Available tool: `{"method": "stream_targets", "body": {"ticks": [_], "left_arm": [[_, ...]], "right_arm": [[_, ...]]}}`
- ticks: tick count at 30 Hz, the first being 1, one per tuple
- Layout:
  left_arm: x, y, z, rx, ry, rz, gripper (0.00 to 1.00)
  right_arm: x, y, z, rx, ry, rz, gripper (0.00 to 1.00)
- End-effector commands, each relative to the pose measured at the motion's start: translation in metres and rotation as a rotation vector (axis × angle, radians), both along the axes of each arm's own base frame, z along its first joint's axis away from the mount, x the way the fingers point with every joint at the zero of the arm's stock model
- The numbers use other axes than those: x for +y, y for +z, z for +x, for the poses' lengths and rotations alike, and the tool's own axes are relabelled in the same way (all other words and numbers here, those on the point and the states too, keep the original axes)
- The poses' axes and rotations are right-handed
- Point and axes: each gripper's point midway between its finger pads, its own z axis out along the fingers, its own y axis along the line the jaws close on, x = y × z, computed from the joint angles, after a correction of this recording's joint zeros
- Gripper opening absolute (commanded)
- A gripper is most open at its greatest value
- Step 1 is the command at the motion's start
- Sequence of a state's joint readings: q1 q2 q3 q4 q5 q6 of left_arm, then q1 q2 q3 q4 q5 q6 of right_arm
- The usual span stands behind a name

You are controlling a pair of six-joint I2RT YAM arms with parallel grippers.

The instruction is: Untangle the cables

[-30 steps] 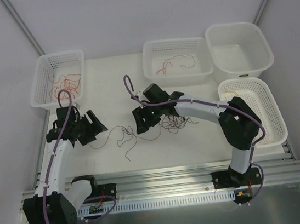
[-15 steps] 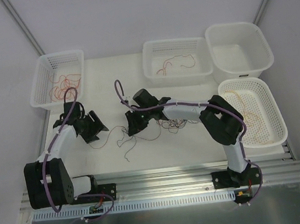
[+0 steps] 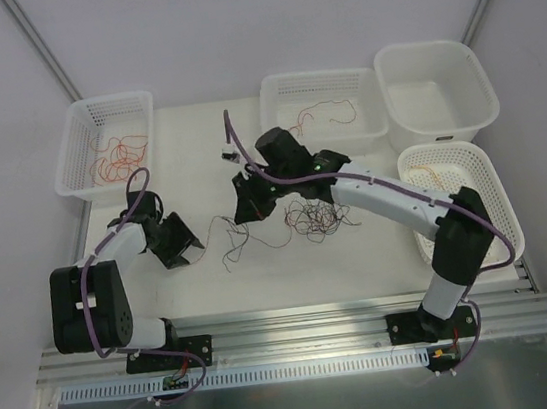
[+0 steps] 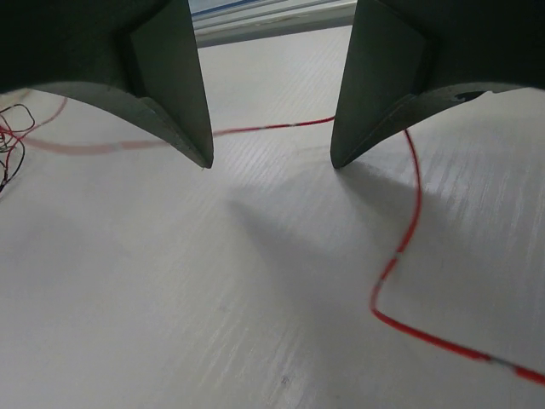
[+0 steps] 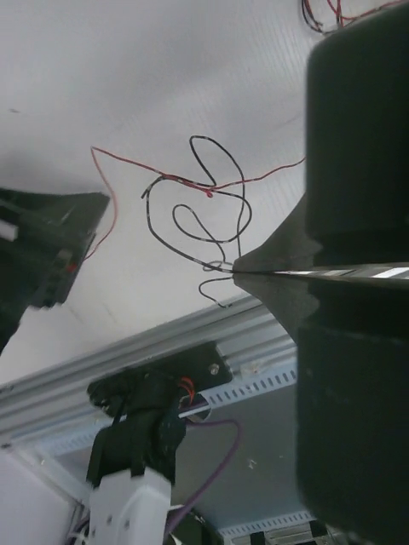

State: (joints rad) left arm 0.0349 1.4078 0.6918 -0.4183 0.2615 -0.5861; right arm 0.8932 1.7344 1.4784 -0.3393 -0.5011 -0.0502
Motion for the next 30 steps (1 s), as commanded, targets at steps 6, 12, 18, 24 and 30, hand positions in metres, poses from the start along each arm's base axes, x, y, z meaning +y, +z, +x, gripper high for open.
{"method": "stream_targets", "body": {"ticks": [6,12,18,24,30], "left_arm": [[-0.011,0.0,0.003,-0.014,-0.009,-0.041,0.58],[-0.031,0.053,0.017,-0.261,-0.165,-0.069,0.6],[-0.045,0.119,0.016,-0.594,-0.395,-0.034,0.67],[-0.077,0.154,0.005,-0.827,-0.663,-0.074,0.76],[-0.119,0.167,-0.007,-0.974,-0.919,-0.105,0.8]], "right_arm": [[-0.046,0.152,-0.007,-0.269,0.019,0.172,0.01],[-0.061,0.141,-0.008,-0.254,0.017,0.126,0.01],[-0.074,0.127,-0.015,-0.243,0.014,0.096,0.01],[-0.084,0.123,-0.02,-0.249,0.031,0.078,0.01],[-0.089,0.125,-0.025,-0.264,0.063,0.077,0.01]]}}
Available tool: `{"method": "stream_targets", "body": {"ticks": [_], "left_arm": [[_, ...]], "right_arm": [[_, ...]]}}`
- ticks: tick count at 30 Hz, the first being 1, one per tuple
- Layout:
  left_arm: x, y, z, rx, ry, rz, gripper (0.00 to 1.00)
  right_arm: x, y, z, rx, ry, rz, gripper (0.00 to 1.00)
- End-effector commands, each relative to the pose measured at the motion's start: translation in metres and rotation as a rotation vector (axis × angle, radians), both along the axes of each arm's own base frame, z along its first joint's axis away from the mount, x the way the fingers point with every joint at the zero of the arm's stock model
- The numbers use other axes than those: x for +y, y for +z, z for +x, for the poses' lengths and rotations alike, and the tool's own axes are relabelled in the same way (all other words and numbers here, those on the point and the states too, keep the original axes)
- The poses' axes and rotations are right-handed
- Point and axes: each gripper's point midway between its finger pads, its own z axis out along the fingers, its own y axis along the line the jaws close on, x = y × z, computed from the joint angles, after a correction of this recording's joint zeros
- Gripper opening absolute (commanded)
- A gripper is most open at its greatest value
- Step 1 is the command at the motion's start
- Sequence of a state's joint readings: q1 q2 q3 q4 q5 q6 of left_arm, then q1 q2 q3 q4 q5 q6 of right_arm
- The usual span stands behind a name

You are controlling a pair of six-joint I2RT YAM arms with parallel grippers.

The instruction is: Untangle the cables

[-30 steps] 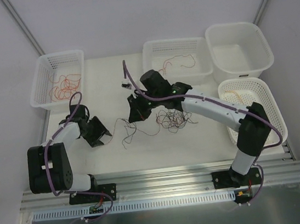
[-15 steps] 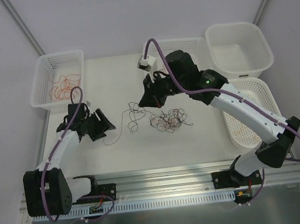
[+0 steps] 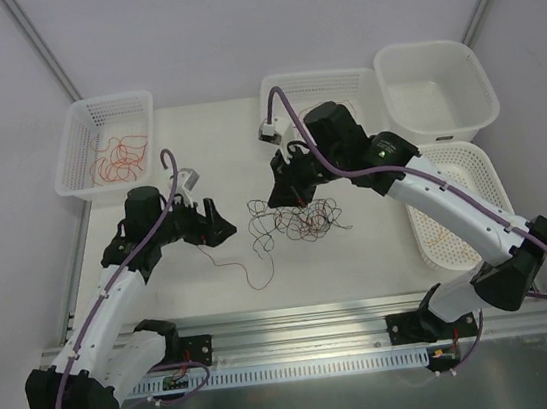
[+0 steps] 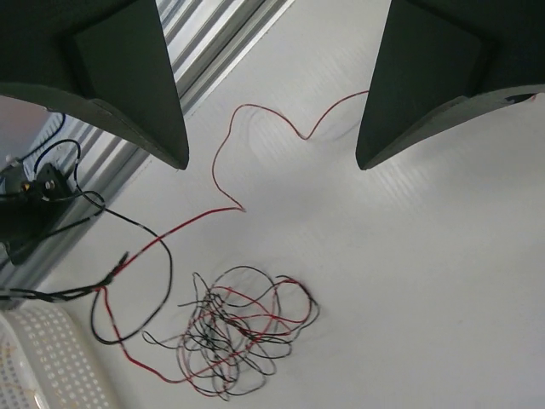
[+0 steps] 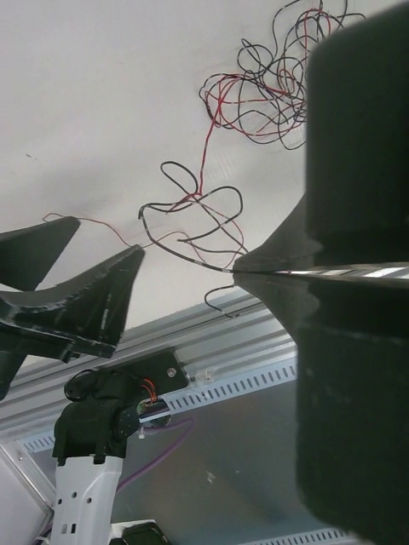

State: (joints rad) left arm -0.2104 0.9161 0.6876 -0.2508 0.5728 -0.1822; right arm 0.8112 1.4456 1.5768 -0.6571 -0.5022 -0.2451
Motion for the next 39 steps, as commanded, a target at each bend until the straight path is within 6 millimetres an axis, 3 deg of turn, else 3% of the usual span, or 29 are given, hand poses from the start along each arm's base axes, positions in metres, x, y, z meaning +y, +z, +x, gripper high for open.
{"method": "stream_targets", "body": {"ticks": [1,6,16,19,20,23,27,29,34,39], "left_arm": [[-0.029,0.022,-0.005,-0.187,-0.22,-0.002,0.8],[-0.048,0.03,-0.007,-0.255,-0.325,0.003,0.8],[-0.081,0.017,-0.007,-0.244,-0.436,0.021,0.69],[-0.084,0.009,-0.005,-0.223,-0.439,0.025,0.45],[-0.084,0.008,-0.004,-0.216,-0.437,0.023,0.29],[-0.086,0.006,-0.002,-0.19,-0.432,0.018,0.03],[-0.081,-0.011,0.006,-0.12,-0.353,0.044,0.0],[-0.074,-0.03,0.013,-0.039,-0.266,0.079,0.0],[-0.058,-0.079,0.016,0.175,-0.114,0.16,0.0],[-0.021,-0.106,0.03,0.336,0.112,0.243,0.0]], "right_arm": [[-0.008,0.021,-0.01,-0.057,0.043,0.039,0.01],[-0.01,0.022,-0.012,-0.058,0.057,0.043,0.01],[-0.012,0.028,-0.015,-0.066,0.067,0.062,0.01],[-0.013,0.03,-0.016,-0.069,0.066,0.067,0.01],[-0.015,0.031,-0.015,-0.071,0.063,0.069,0.01],[-0.019,0.034,-0.014,-0.076,0.052,0.076,0.01],[-0.041,0.057,-0.001,-0.141,-0.042,0.111,0.01],[-0.053,0.073,0.003,-0.18,-0.084,0.139,0.01],[-0.105,0.129,0.013,-0.3,-0.249,0.248,0.01],[-0.158,0.168,0.016,-0.428,-0.429,0.294,0.01]]}}
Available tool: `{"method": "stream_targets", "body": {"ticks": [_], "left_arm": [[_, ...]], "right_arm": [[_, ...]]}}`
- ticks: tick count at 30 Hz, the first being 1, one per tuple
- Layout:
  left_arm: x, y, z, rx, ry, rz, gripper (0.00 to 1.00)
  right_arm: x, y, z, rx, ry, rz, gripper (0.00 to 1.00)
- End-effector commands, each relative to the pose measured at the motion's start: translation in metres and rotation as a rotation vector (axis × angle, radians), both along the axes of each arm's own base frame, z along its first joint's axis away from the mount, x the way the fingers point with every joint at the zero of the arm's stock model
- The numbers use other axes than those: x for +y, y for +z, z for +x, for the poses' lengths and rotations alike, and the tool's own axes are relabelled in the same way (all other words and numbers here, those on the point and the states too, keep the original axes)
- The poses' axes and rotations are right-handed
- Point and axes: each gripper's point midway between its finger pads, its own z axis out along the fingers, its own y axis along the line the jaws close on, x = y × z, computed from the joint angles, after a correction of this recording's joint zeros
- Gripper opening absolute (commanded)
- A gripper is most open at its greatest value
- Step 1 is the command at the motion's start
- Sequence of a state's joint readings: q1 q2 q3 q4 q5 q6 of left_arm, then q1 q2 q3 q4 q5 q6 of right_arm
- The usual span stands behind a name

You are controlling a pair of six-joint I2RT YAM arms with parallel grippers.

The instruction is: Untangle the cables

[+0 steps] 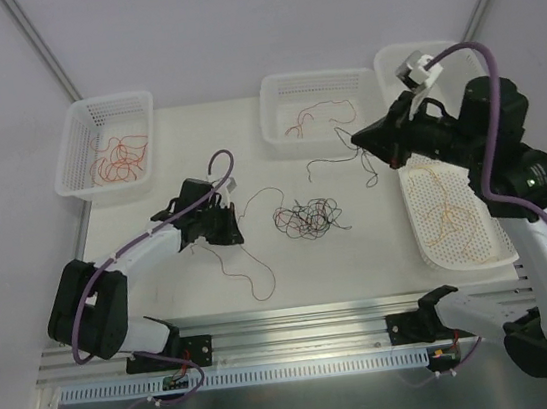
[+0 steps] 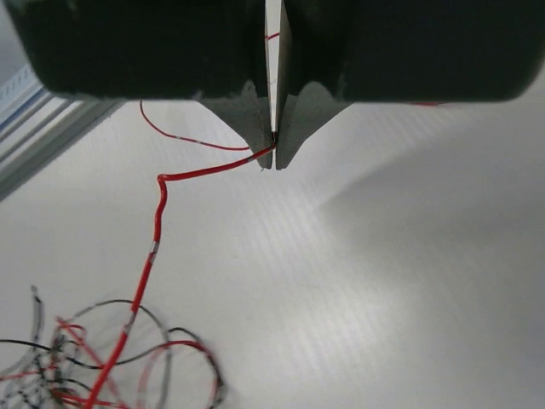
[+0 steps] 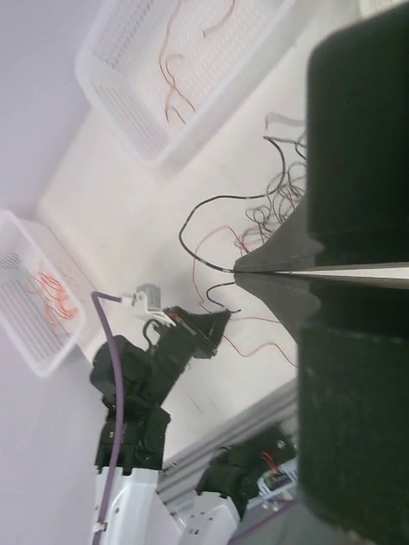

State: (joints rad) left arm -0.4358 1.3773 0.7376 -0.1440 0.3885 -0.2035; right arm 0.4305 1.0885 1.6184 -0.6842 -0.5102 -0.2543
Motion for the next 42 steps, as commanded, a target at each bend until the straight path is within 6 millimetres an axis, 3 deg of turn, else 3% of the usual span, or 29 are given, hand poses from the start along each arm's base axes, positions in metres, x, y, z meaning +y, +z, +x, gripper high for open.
{"method": "stream_targets", "body": {"ticks": [1,4,7,11,13,14,15,18,19,22,23,25,26,28,29,31,32,35,36,37,39,42], "left_arm": [[0.029,-0.006,0.018,0.081,0.212,0.07,0.0],[0.05,-0.007,0.026,0.128,0.321,0.065,0.0],[0.06,0.001,0.035,0.111,0.367,0.061,0.0],[0.066,0.01,0.042,0.087,0.381,0.082,0.0],[0.067,0.015,0.042,0.079,0.377,0.086,0.05],[0.068,0.018,0.043,0.068,0.372,0.09,0.11],[0.068,0.022,0.042,0.059,0.368,0.088,0.23],[0.07,0.031,0.038,0.024,0.36,0.083,0.37],[0.071,0.031,0.035,0.017,0.353,0.083,0.47],[0.074,0.04,0.027,-0.031,0.342,0.073,0.65],[0.075,0.043,0.025,-0.046,0.341,0.07,0.69],[0.078,0.05,0.019,-0.086,0.339,0.063,0.76],[0.079,0.052,0.017,-0.095,0.343,0.059,0.84],[0.081,0.06,0.012,-0.134,0.346,0.047,0.89],[0.083,0.056,0.008,-0.133,0.353,0.053,0.93],[0.087,0.058,0.004,-0.155,0.369,0.051,0.96],[0.087,0.058,0.002,-0.16,0.369,0.047,0.97],[0.084,0.06,-0.005,-0.164,0.353,0.02,0.98],[0.081,0.063,-0.007,-0.171,0.339,0.003,0.98],[0.078,0.063,-0.01,-0.167,0.319,-0.008,0.98],[0.07,0.068,-0.014,-0.166,0.275,-0.048,0.99],[0.065,0.074,-0.017,-0.174,0.248,-0.07,0.99]], "right_arm": [[-0.03,0.051,-0.013,-0.151,-0.094,0.073,0.01],[-0.05,0.061,-0.014,-0.184,-0.169,0.072,0.01],[-0.064,0.055,-0.007,-0.167,-0.242,0.041,0.01],[-0.079,0.046,0.015,-0.126,-0.35,0.039,0.01],[-0.083,0.041,0.031,-0.096,-0.394,0.045,0.01],[-0.09,0.04,0.039,-0.088,-0.438,0.047,0.01],[-0.093,0.034,0.052,-0.057,-0.466,0.048,0.01],[-0.112,0.038,0.076,-0.055,-0.57,0.043,0.01],[-0.117,0.037,0.089,-0.05,-0.6,0.036,0.01],[-0.151,0.033,0.122,-0.048,-0.753,0.015,0.01],[-0.174,0.035,0.131,-0.063,-0.848,0.004,0.01],[-0.196,0.039,0.148,-0.098,-0.93,0.006,0.01],[-0.217,0.032,0.161,-0.084,-0.996,-0.003,0.01],[-0.236,0.038,0.174,-0.106,-1.05,0.009,0.01],[-0.253,0.025,0.19,-0.072,-1.085,0.006,0.01],[-0.266,0.027,0.208,-0.078,-1.105,0.025,0.01],[-0.279,0.01,0.227,-0.035,-1.121,0.025,0.01],[-0.298,-0.004,0.257,0.007,-1.137,0.021,0.01],[-0.307,-0.039,0.281,0.085,-1.14,0.0,0.02],[-0.31,-0.037,0.288,0.089,-1.139,0.003,0.03],[-0.32,-0.077,0.31,0.18,-1.139,-0.003,0.05],[-0.328,-0.099,0.322,0.232,-1.123,0.037,0.04]]}}
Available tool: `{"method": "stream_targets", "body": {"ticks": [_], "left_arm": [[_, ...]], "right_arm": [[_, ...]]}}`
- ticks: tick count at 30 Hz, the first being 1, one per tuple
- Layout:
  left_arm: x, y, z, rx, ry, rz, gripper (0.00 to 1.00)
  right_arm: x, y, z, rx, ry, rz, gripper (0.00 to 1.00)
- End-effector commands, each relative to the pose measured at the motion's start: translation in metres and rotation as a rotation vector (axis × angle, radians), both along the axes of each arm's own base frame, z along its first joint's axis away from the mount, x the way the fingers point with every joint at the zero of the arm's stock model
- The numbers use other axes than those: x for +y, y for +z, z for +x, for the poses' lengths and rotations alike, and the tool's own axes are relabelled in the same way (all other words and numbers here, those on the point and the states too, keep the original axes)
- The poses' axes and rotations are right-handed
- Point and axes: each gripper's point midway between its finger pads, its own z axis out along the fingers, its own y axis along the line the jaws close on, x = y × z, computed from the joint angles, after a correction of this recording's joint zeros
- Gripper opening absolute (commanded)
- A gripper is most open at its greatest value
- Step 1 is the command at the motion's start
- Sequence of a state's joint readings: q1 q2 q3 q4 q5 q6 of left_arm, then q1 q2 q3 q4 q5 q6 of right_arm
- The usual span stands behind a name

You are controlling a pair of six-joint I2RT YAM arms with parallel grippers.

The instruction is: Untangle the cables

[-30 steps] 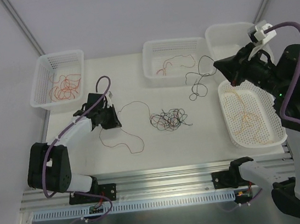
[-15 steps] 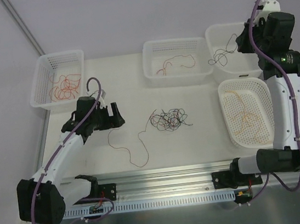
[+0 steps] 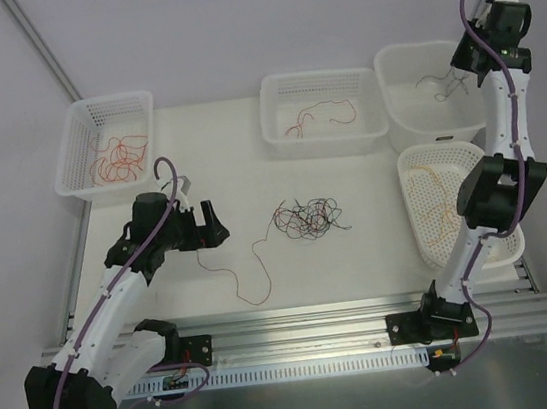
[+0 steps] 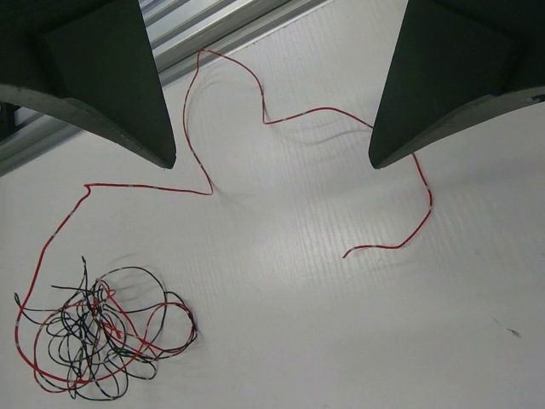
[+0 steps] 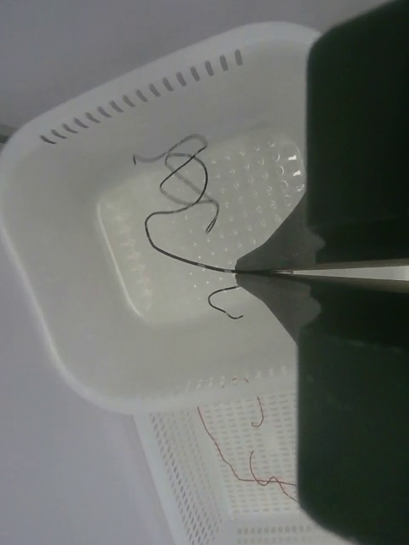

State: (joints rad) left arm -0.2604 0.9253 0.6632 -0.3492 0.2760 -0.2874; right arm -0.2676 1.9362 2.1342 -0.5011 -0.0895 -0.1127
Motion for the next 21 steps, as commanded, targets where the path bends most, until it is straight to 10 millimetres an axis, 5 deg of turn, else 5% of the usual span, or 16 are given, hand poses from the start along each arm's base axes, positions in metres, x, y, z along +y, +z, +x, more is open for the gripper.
{"method": "stream_targets", "body": {"ticks": [1,2,6,8,11,15,18,21], "left_arm": [[-0.009,0.013,-0.004,-0.042,-0.07,-0.038,0.99],[-0.009,0.013,-0.004,-0.042,-0.068,-0.036,0.99],[-0.013,0.015,-0.001,-0.03,-0.085,-0.043,0.99],[-0.017,0.018,0.001,-0.028,-0.103,-0.054,0.99],[-0.026,0.022,0.004,-0.025,-0.151,-0.056,0.99],[-0.041,0.02,0.009,-0.005,-0.212,-0.037,0.99],[-0.059,0.029,0.017,-0.012,-0.274,-0.036,0.99],[-0.072,0.029,0.022,0.006,-0.313,-0.038,0.99]], "right_arm": [[-0.008,-0.014,0.013,0.0,0.003,0.092,0.04],[-0.01,-0.022,0.013,0.012,0.0,0.099,0.05],[-0.015,-0.04,0.013,0.044,-0.016,0.112,0.61],[-0.003,-0.035,0.004,0.042,0.018,0.14,0.75],[0.024,-0.011,-0.012,0.002,0.106,0.177,0.78],[0.077,-0.01,-0.05,0.06,0.238,0.205,0.8],[0.129,-0.047,-0.088,0.174,0.341,0.214,0.8],[0.185,-0.058,-0.121,0.206,0.481,0.227,0.8]]}}
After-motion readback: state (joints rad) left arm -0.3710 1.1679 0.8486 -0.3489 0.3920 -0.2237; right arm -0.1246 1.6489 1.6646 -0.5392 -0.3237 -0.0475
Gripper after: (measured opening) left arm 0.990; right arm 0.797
